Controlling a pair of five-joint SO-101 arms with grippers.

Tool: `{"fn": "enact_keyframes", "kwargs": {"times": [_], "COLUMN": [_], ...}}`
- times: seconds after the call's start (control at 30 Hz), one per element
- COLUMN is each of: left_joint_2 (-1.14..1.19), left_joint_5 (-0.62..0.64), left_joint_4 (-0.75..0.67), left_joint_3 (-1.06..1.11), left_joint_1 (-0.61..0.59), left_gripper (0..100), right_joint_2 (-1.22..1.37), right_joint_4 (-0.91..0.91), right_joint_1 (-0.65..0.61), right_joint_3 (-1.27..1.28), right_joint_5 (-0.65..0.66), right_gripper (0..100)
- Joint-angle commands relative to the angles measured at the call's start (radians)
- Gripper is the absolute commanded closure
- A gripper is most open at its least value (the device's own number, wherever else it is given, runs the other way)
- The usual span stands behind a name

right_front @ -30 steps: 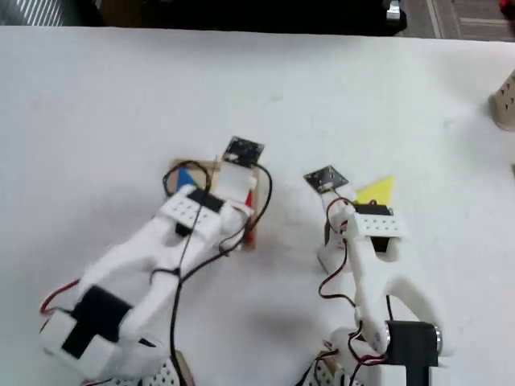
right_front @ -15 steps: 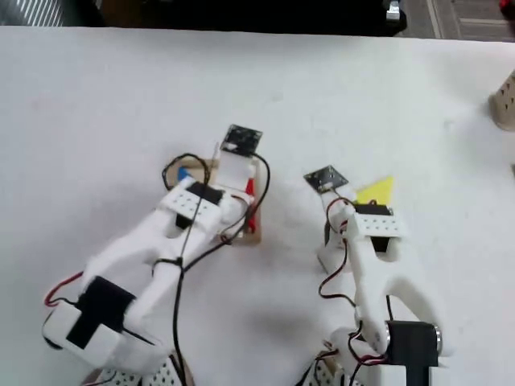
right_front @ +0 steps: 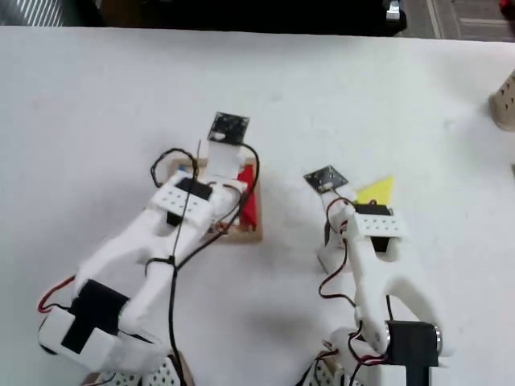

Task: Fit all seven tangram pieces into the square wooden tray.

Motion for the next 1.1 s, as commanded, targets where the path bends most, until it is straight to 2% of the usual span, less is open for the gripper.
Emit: {"fn": "enact_keyframes", "kwargs": {"times": [0.0,0.37,0.6,0.7,0.87,1.0,1.07], "left_joint_2": [-0.048,-0.062,-0.268,-0.377,-0.435,-0.346,-0.269], "left_joint_5": [0.103,0.112,0.107,0.112,0.16,0.267,0.267], "left_joint_4": [-0.124,-0.103,-0.043,-0.058,-0.19,-0.25,-0.253], "left_joint_3": [0.018,0.034,0.12,0.164,0.215,0.196,0.149], "left_joint_1": [-0.002,-0.007,-0.018,-0.117,-0.338,-0.383,-0.387], "left_gripper": [98,98,98,98,98,98,98], "right_joint_2": [-0.002,-0.004,-0.004,-0.004,-0.007,-0.028,-0.056], "right_joint_4": [0.007,0.007,0.007,0.007,0.007,-0.001,-0.001], "right_joint_1": [-0.005,-0.005,-0.004,-0.004,-0.016,-0.07,-0.09], "right_joint_3": [-0.034,-0.034,-0.034,-0.034,-0.032,-0.075,-0.137], "right_joint_5": [0.012,0.012,0.012,0.012,0.012,-0.003,-0.074], "right_gripper": [98.1,98.1,98.1,98.1,98.1,98.1,98.1]}}
